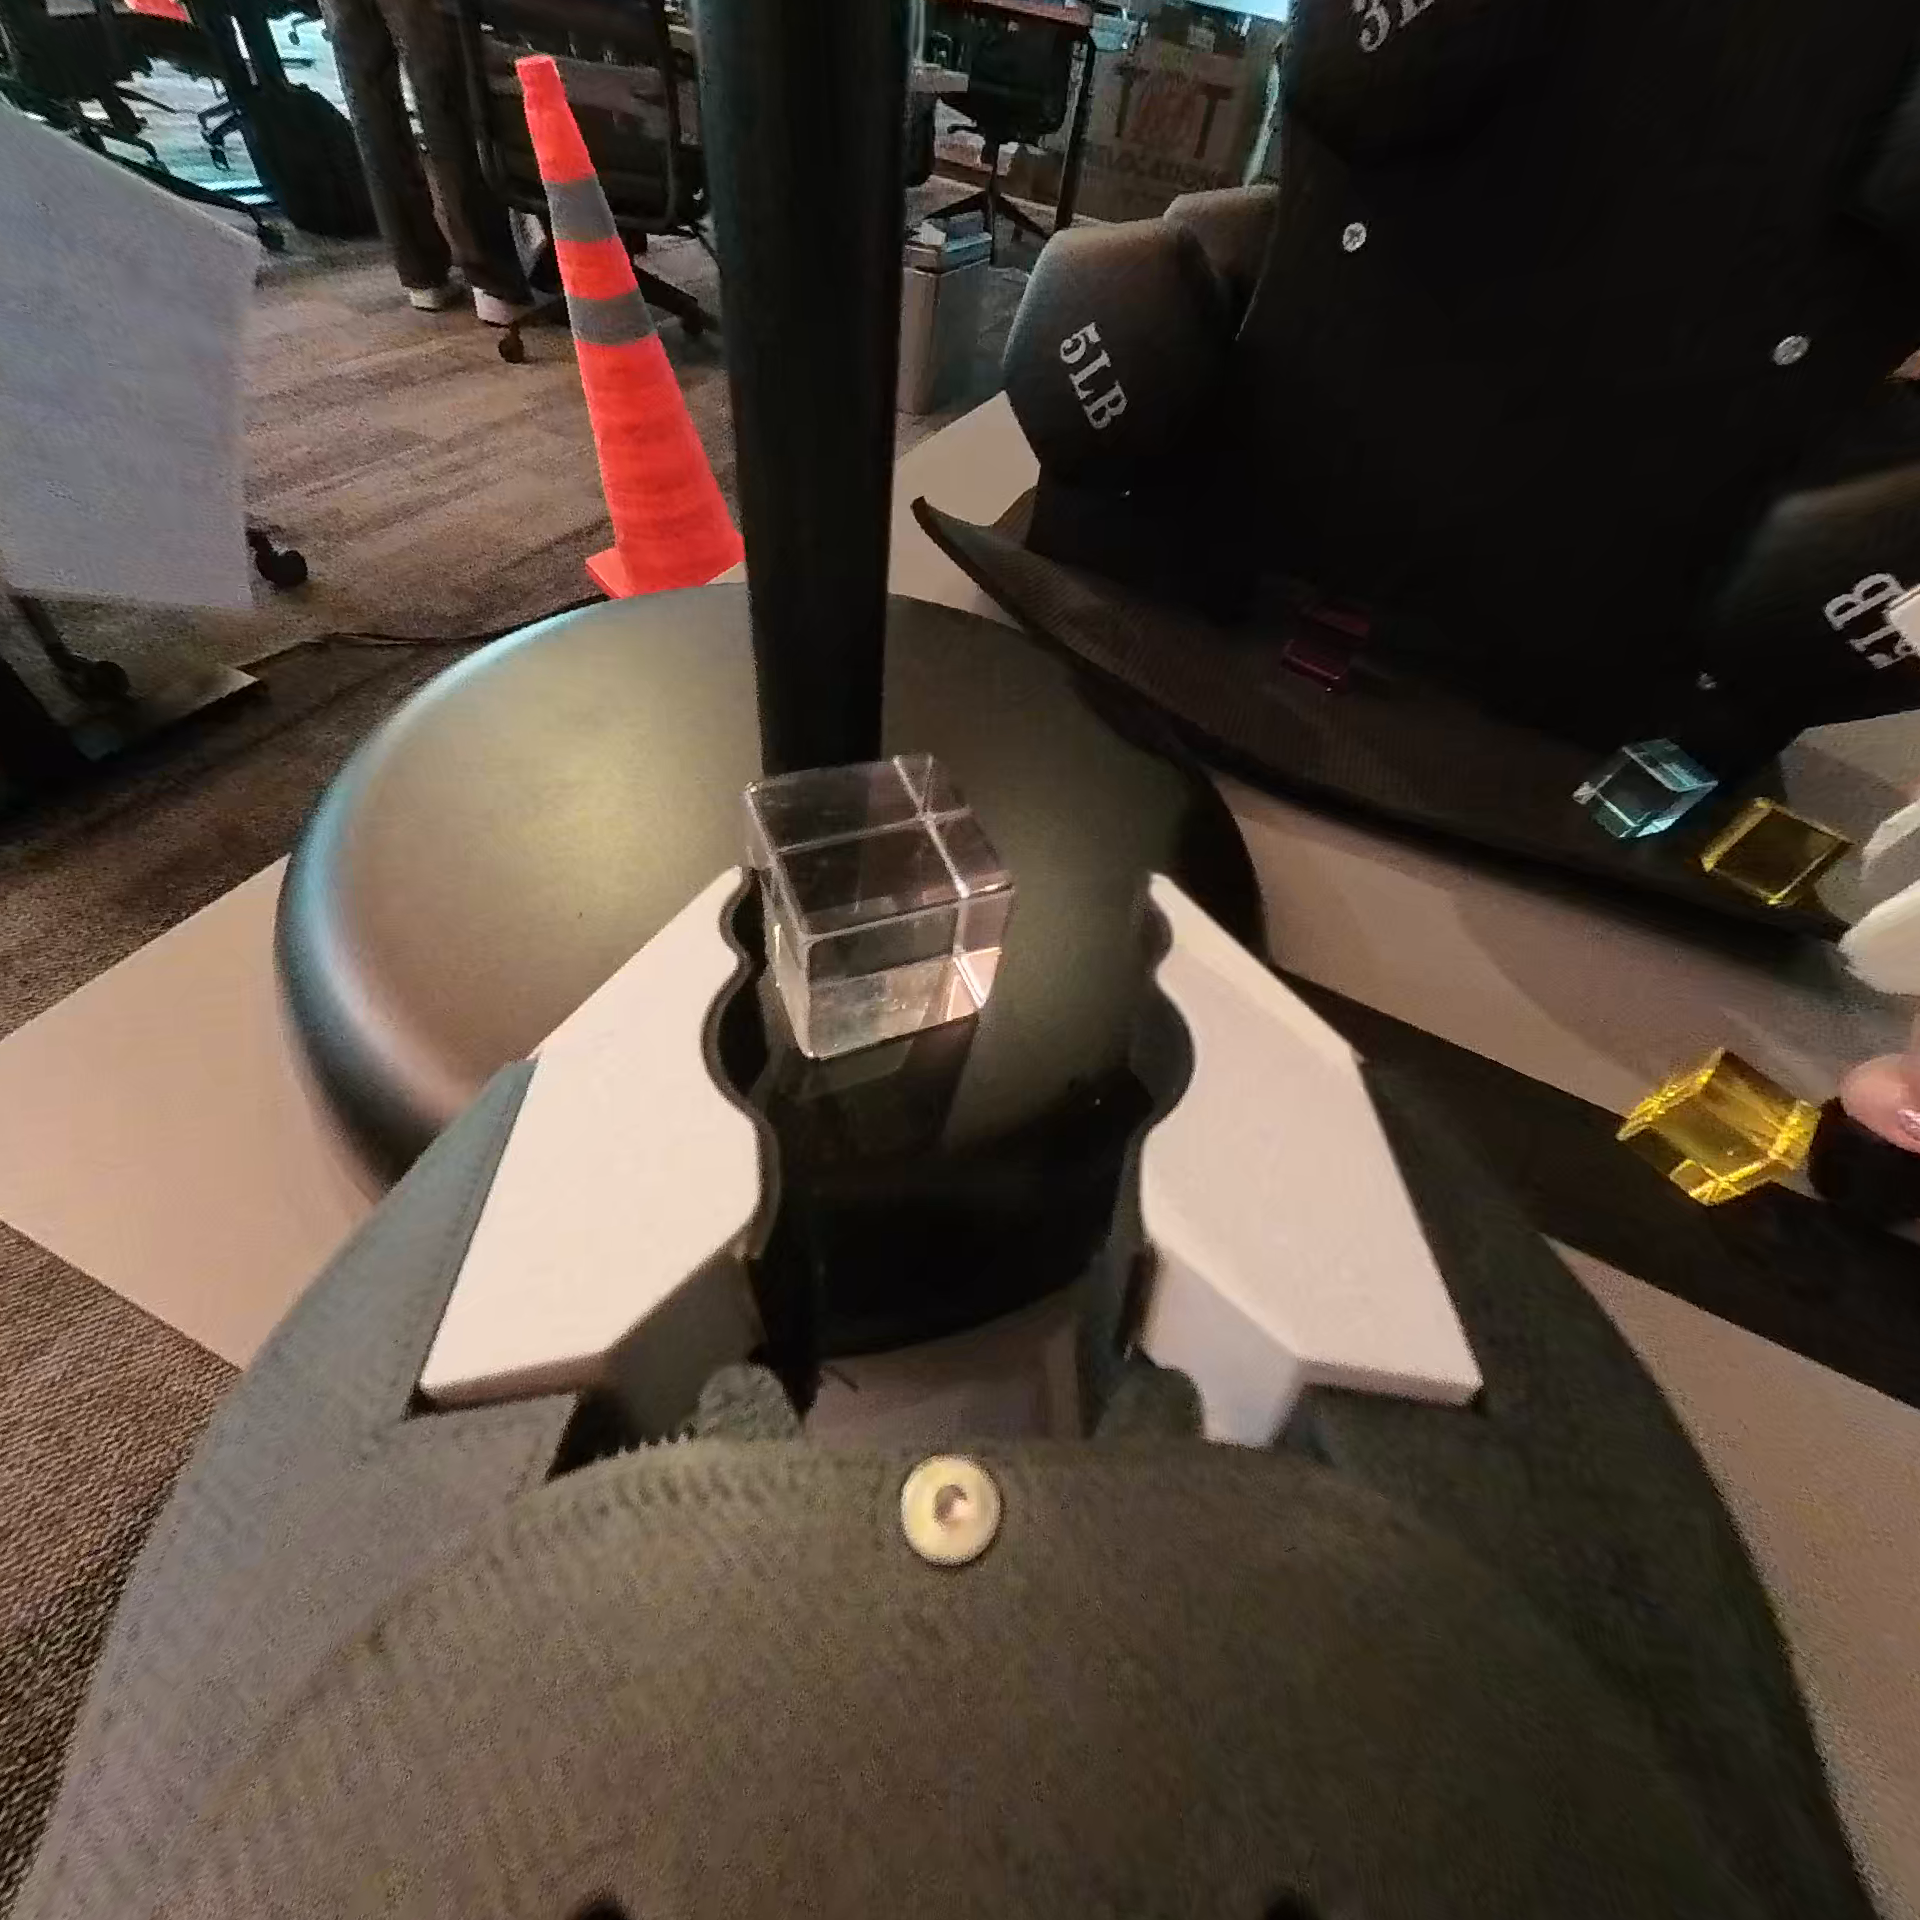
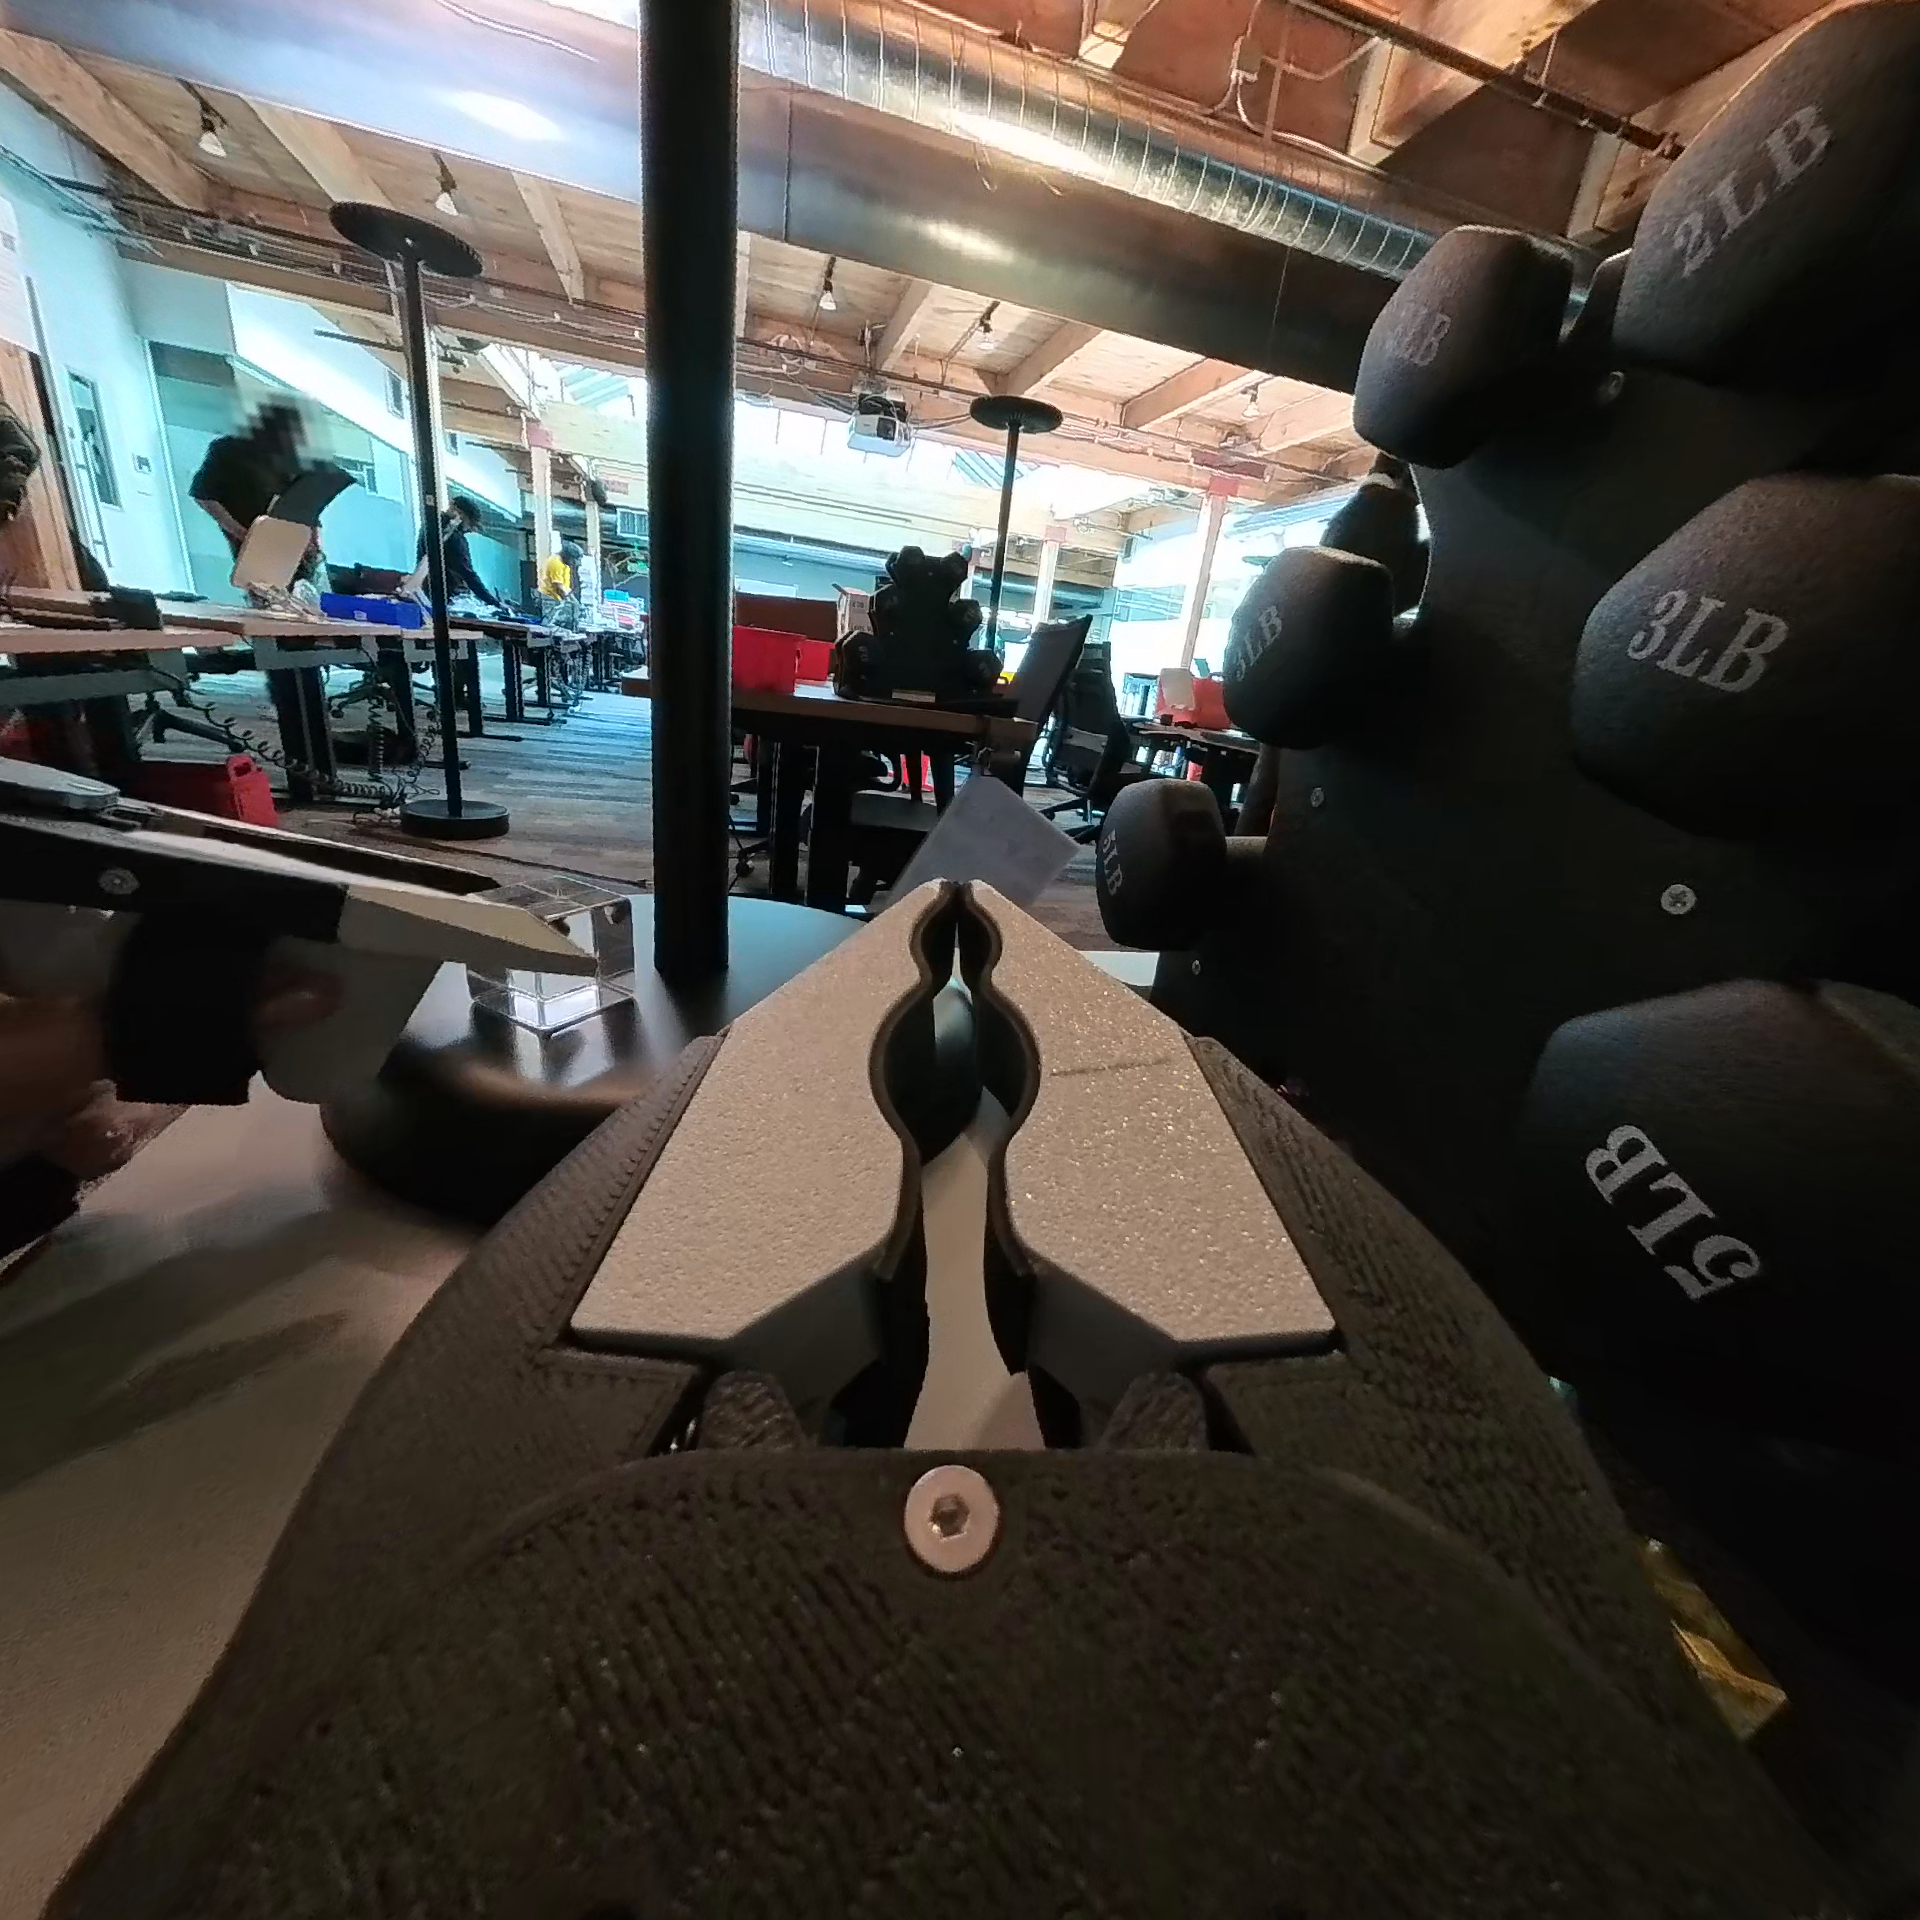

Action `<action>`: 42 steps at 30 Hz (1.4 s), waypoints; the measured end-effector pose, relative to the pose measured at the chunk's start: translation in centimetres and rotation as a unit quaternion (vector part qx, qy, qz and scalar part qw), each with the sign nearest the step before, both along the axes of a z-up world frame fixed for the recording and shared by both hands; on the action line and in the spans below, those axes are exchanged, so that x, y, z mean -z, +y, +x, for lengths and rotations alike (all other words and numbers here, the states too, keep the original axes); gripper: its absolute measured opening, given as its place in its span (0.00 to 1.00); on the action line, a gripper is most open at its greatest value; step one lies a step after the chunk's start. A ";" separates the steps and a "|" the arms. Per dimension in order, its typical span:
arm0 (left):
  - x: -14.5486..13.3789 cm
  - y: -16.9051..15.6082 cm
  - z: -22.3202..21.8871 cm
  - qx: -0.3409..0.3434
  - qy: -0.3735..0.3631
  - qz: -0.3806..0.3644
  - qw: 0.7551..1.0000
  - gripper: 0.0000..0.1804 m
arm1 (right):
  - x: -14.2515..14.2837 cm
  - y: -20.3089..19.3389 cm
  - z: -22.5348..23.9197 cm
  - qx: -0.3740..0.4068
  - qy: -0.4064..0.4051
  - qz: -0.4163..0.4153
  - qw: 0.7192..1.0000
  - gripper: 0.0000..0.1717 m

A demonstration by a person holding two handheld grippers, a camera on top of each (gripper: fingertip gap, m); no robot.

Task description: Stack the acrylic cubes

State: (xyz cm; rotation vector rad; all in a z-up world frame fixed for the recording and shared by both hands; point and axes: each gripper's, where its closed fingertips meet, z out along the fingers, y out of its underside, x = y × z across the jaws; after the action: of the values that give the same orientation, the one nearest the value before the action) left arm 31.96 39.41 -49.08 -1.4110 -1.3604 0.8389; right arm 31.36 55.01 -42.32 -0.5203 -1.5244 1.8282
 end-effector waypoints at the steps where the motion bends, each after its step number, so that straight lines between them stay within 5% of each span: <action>1: 0.1 -0.1 0.0 0.002 0.000 0.002 1.000 0.37 | 0.0 0.0 0.0 0.000 0.000 0.001 1.000 0.00; 13: 0.6 0.5 -0.1 0.001 -0.012 -0.016 1.000 0.25 | 0.1 -0.2 0.1 -0.003 0.002 0.007 1.000 0.00; 20: 0.5 1.3 0.7 0.008 -0.016 -0.031 0.999 0.37 | 0.1 -0.3 0.2 -0.004 0.003 0.008 1.000 0.00; 35: 1.5 1.1 2.8 0.078 -0.031 0.003 0.996 0.21 | 0.3 -0.5 0.2 -0.010 -0.004 0.011 1.000 0.00; 42: 1.6 0.1 2.1 0.056 -0.019 -0.006 0.998 0.20 | 0.4 -0.7 0.2 -0.013 -0.006 0.013 1.000 0.00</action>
State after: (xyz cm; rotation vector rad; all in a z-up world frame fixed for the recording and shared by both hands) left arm 34.10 39.51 -50.64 -1.5056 -1.2944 0.7518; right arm 31.56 54.34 -42.74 -0.5019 -1.5682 1.8255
